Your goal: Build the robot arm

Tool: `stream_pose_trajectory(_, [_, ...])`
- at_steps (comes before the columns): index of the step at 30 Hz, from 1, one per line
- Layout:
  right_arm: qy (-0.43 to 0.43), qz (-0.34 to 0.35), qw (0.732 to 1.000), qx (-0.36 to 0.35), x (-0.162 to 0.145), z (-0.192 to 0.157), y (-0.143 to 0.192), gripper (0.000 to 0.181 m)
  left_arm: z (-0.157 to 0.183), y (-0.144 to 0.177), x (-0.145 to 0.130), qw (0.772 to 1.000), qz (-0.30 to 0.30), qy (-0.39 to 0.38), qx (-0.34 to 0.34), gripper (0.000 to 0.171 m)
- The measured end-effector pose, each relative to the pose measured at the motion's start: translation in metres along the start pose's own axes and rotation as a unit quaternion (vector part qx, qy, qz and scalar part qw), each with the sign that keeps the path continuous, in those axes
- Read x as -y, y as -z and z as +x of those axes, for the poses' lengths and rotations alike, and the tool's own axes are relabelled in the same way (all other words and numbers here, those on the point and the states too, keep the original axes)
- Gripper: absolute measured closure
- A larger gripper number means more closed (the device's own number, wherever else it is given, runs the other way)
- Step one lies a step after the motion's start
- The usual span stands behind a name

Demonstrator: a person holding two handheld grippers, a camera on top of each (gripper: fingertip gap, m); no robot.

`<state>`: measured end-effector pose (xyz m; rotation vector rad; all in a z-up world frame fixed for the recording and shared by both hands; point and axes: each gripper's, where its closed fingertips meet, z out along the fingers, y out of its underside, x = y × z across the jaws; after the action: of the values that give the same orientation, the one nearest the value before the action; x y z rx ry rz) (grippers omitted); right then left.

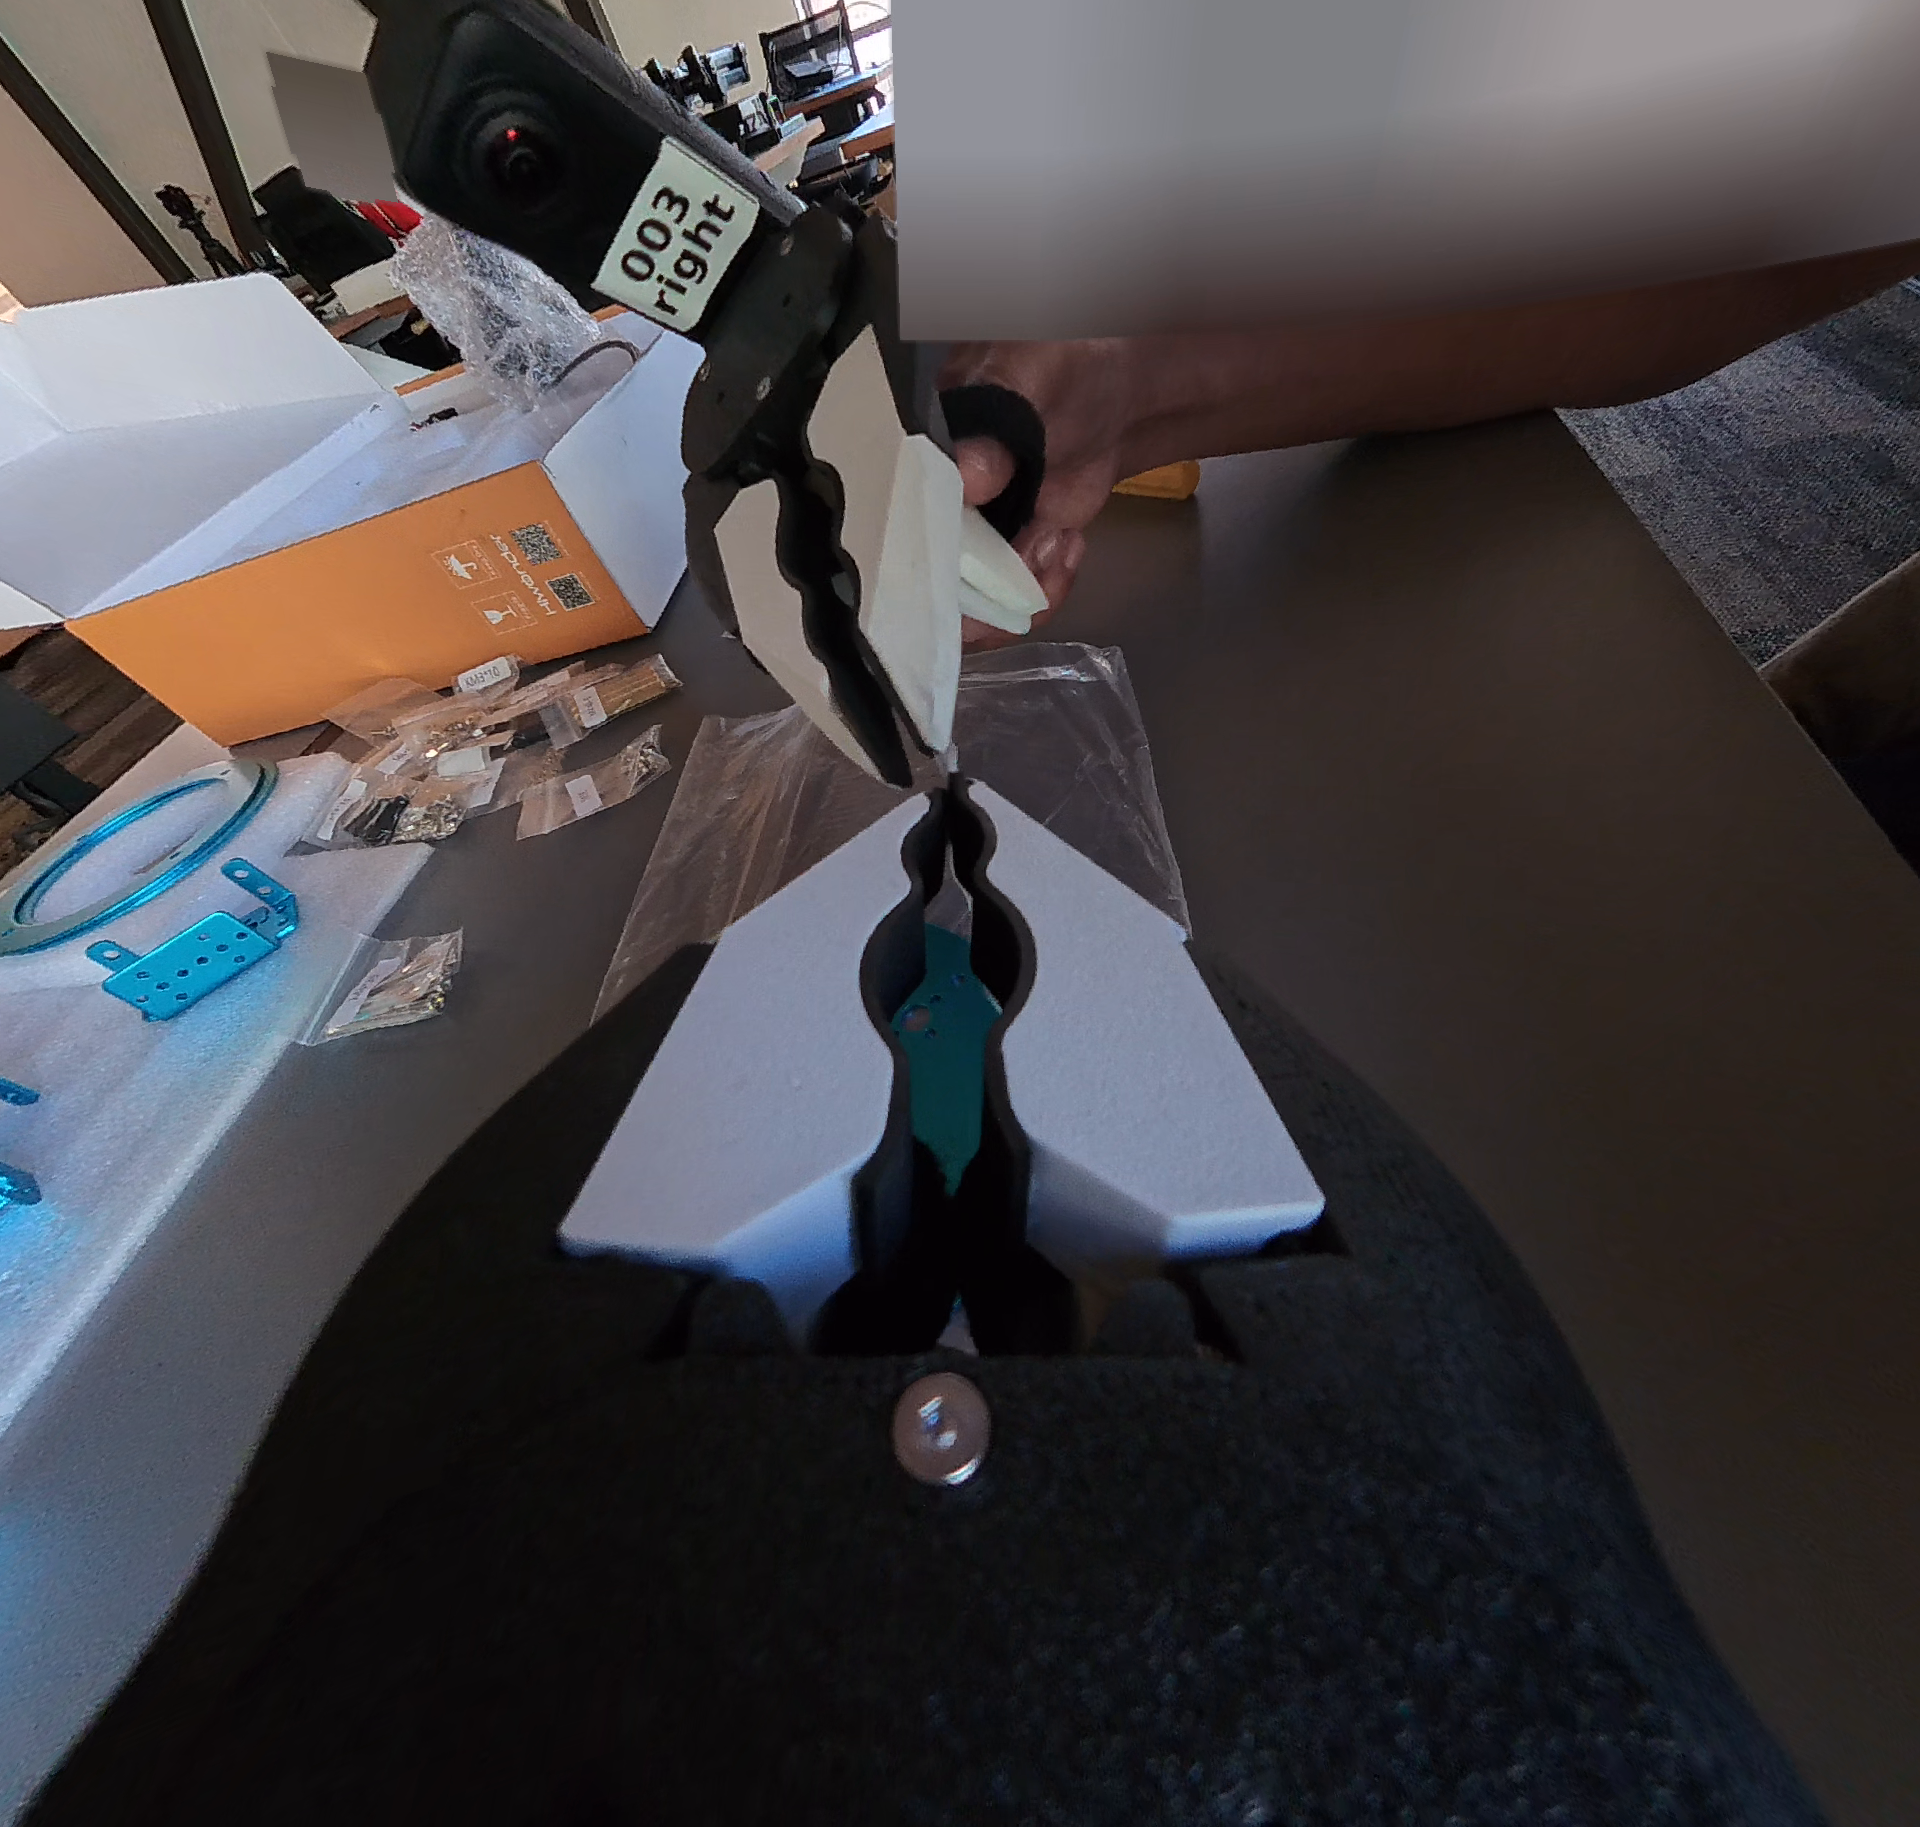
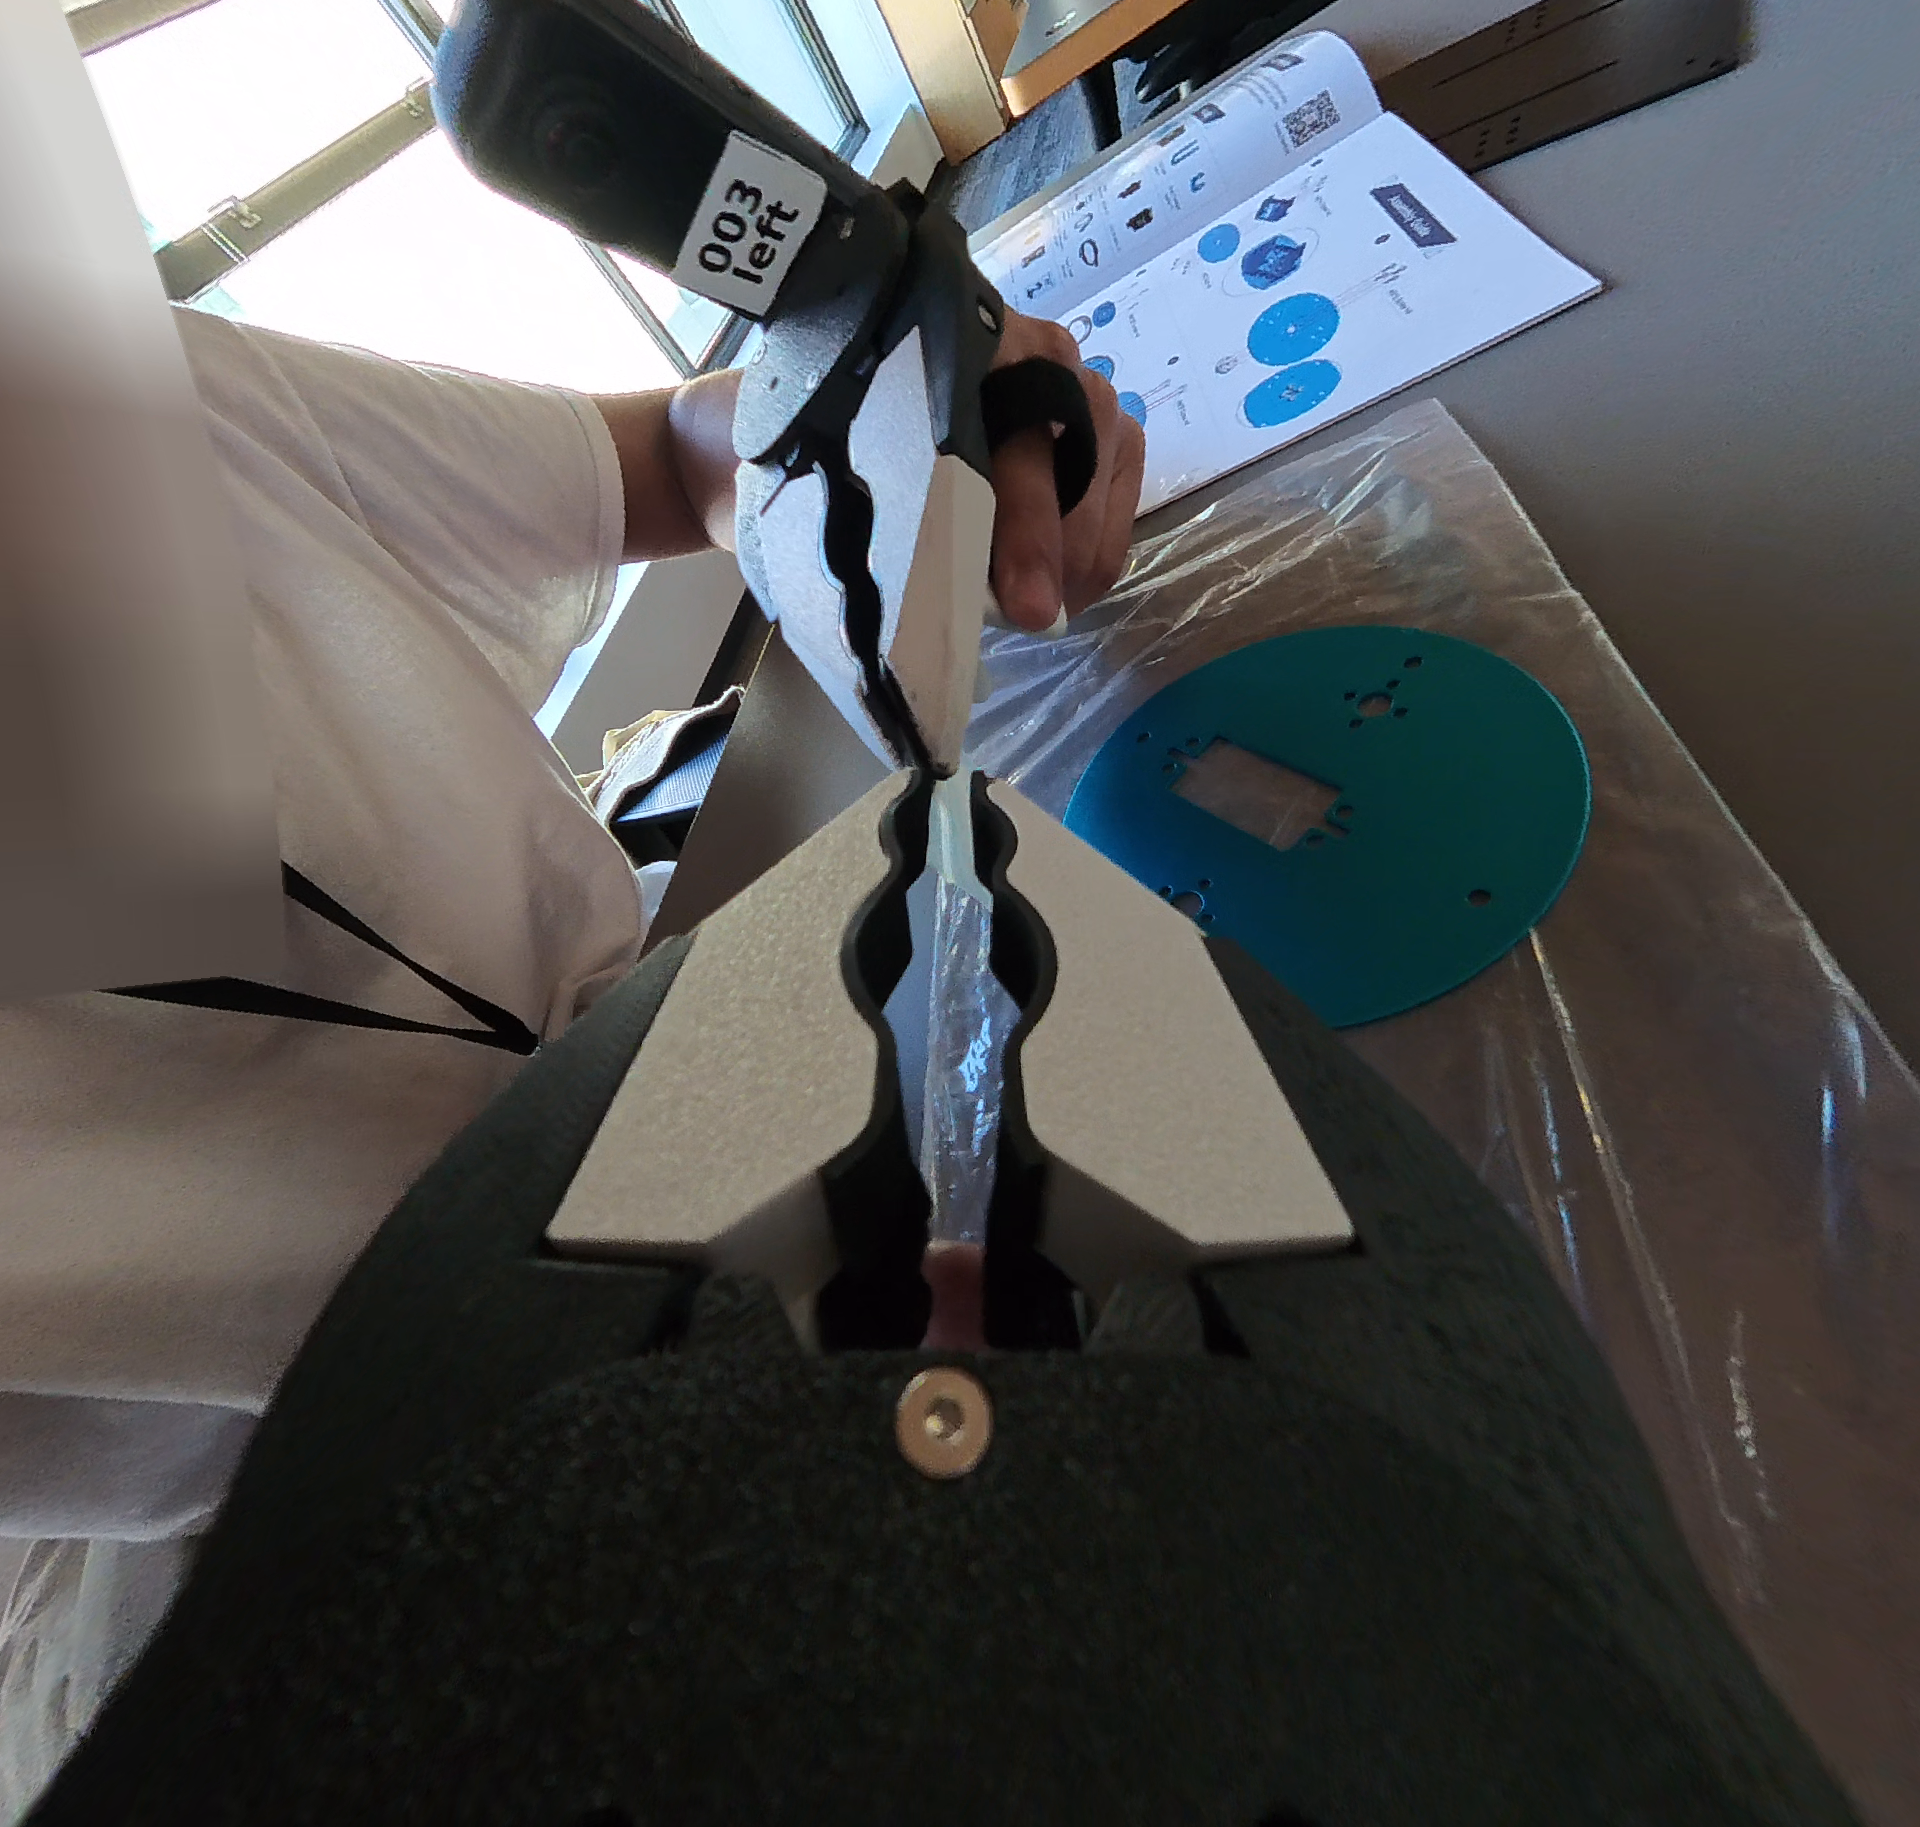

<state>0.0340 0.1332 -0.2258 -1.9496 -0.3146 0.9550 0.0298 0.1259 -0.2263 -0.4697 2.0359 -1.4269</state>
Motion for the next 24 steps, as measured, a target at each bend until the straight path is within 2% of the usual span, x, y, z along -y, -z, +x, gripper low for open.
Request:
stream_pose_trajectory(10, [0.093, -0.047, 0.993, -0.047, -0.01, -0.001, -0.003, 0.178, 0.005, -0.002, -0.005, 0.999, -0.017, 0.022, -0.021, 0.171])
stream_pose_trajectory(16, [0.151, -0.115, 0.977, -0.097, -0.025, 0.0, -0.008, 0.181, 0.01, -0.006, -0.014, 0.999, -0.043, -0.004, -0.02, 0.171])
stream_pose_trajectory(20, [0.172, -0.12, 0.96, -0.186, -0.011, 0.015, -0.002, 0.181, -0.011, -0.003, -0.014, 0.998, -0.046, 0.022, 0.03, 0.171])
stream_pose_trajectory(24, [0.169, -0.105, 0.934, -0.295, 0.005, 0.035, 0.009, 0.181, -0.056, 0.01, -0.015, 0.981, -0.047, 0.118, 0.145, 0.159])
